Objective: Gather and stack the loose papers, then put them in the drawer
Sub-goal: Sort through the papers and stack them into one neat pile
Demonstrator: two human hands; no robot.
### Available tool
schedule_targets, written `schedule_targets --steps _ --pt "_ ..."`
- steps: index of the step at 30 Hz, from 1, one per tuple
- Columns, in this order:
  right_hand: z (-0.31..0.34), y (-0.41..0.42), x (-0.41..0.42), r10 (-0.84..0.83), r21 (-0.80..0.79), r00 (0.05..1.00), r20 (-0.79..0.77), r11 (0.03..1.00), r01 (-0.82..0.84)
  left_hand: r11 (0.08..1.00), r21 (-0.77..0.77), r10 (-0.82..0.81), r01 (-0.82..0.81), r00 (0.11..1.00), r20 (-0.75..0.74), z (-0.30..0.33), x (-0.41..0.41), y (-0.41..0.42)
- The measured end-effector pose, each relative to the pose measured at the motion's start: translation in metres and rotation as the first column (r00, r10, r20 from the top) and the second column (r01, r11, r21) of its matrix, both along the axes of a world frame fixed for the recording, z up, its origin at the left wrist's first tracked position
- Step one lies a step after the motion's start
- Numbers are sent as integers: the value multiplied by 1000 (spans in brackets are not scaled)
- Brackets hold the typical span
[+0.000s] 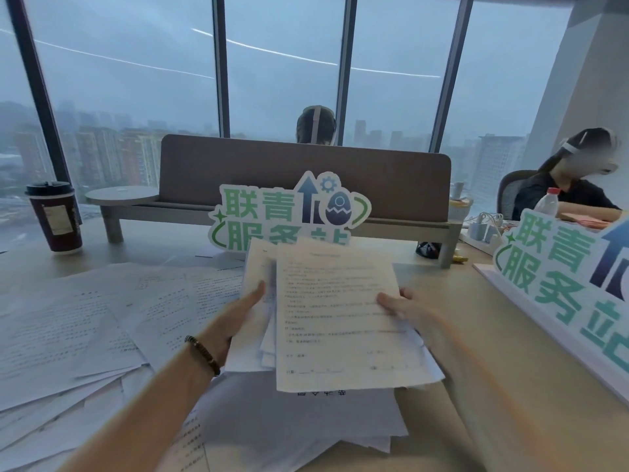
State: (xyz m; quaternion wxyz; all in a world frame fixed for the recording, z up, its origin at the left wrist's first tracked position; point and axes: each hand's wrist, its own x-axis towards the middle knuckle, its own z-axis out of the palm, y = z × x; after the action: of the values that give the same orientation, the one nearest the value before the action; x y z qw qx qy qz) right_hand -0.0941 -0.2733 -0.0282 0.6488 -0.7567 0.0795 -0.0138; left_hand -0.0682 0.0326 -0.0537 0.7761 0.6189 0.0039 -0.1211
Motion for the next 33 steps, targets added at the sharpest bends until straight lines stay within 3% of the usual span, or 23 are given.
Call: schedule_targets --steps 3,8,15,21,25,28,33 --pt "-14 6 4 -35 -88 998 -52 996 30 998 16 -59 58 997 53 1 -5 -6" --pt "-23 28 0 -32 4 997 -68 999 32 991 22 -131 130 990 46 2 -13 -10" --pt "-18 44 -9 -70 76 986 151 995 59 985 -55 -158 162 985 74 10 -21 -12" --pt "13 50 -18 -100 -71 895 436 987 144 998 -3 55 -56 963 265 38 -24 -24" --pt "30 54 -22 -121 -43 805 580 983 179 981 -44 192 -191 885 425 53 -27 -34" --pt "26 54 -20 -111 -10 791 602 989 146 970 -87 242 -228 862 446 53 -29 -39" --pt "-7 45 -15 -58 5 861 506 998 65 985 -69 172 -158 911 376 30 -32 -39"
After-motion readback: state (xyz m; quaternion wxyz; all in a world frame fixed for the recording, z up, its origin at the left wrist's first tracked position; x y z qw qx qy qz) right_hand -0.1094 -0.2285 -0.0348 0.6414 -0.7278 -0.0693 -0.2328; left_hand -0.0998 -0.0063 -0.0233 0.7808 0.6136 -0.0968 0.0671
